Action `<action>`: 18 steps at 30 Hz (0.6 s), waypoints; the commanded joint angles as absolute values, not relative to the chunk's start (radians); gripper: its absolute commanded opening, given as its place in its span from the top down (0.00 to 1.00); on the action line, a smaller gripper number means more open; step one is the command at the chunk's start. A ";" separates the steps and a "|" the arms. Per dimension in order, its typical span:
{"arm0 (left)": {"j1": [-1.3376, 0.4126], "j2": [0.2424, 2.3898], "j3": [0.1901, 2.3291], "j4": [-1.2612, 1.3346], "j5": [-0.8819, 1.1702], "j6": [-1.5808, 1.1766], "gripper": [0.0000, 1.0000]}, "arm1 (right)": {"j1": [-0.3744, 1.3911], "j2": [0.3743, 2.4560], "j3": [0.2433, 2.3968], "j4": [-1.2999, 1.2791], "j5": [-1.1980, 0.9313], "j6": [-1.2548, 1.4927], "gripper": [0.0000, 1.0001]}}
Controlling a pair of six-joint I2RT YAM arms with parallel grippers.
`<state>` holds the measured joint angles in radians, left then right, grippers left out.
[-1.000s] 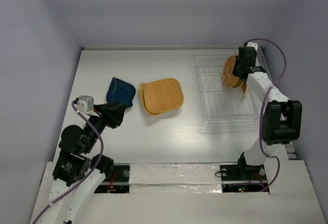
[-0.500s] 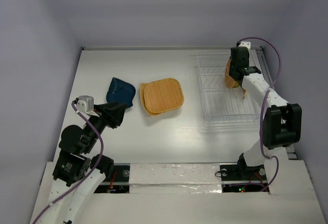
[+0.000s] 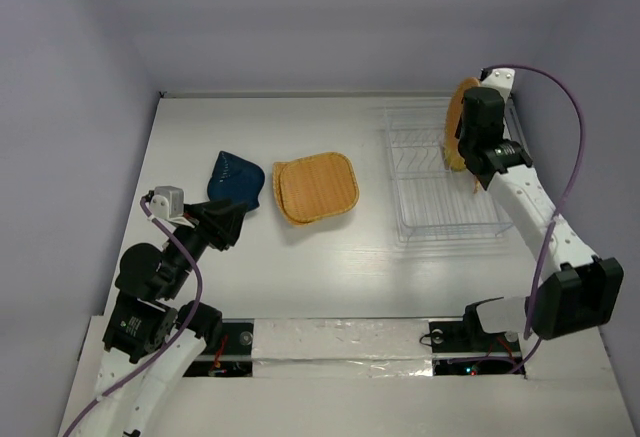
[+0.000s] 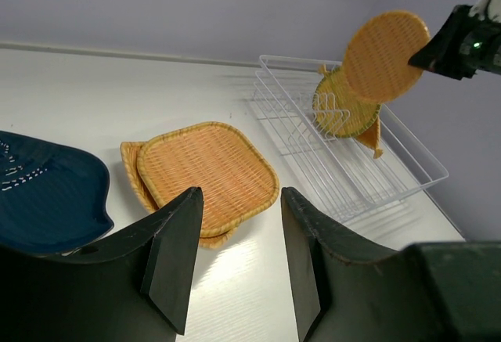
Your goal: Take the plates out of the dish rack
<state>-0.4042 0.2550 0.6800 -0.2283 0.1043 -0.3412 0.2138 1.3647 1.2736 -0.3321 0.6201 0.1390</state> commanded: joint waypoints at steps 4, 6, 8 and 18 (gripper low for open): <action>-0.410 0.270 0.672 -0.175 0.115 -0.334 0.59 | 0.320 1.243 1.321 -0.259 0.445 0.277 1.00; -0.410 0.273 0.672 -0.176 0.117 -0.334 0.59 | 0.378 1.246 1.290 -0.217 0.373 0.314 1.00; -0.410 0.278 0.672 -0.175 0.115 -0.334 0.59 | 0.412 1.259 1.246 -0.169 0.249 0.385 1.00; -0.410 0.284 0.670 -0.176 0.114 -0.336 0.59 | 0.525 1.518 1.154 0.184 -0.155 0.655 1.00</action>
